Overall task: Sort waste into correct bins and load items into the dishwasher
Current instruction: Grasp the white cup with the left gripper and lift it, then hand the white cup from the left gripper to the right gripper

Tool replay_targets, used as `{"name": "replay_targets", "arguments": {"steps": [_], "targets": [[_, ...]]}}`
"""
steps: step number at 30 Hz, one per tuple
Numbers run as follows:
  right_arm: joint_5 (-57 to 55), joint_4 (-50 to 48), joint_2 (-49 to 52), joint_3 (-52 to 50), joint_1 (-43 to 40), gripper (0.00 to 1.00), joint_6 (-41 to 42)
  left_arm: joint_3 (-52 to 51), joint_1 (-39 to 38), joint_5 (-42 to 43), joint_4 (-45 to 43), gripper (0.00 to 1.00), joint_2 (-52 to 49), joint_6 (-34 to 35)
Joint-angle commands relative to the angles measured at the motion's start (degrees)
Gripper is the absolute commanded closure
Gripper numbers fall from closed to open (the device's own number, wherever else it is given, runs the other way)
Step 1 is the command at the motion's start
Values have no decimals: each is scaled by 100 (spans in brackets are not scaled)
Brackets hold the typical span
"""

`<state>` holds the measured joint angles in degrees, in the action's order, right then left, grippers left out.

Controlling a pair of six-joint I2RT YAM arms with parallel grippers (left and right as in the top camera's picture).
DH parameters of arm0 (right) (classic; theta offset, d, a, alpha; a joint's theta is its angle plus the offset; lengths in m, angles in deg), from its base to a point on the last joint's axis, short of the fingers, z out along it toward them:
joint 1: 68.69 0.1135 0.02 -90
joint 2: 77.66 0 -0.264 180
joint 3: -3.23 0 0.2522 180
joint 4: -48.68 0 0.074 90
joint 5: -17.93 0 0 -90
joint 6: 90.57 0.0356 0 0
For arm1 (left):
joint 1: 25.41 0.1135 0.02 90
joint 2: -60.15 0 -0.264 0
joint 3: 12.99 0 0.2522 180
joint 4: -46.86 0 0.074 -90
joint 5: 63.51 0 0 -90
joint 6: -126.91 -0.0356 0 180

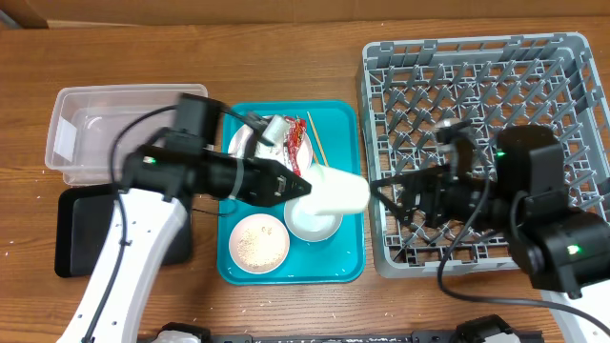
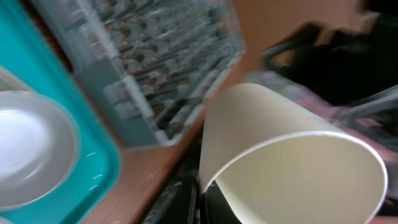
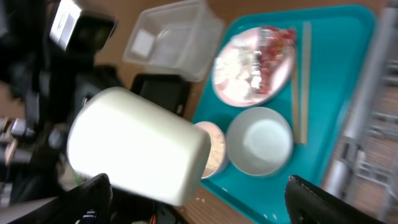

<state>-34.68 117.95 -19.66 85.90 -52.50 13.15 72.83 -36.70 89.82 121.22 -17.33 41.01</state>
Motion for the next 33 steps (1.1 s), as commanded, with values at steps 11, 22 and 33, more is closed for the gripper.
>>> {"name": "replay_targets", "arguments": {"steps": [11,22,33], "targets": [[1676,-1532,444,107,1073,21,-647,44,483,2406,385,96,-2,-951],[1939,-1875,374,116,1075,31,-625,42,483,1963,535,96,-4,-992],[772,-1244,109,127,376,43,-579,42,492,977,553,0,-4,-752]]}}
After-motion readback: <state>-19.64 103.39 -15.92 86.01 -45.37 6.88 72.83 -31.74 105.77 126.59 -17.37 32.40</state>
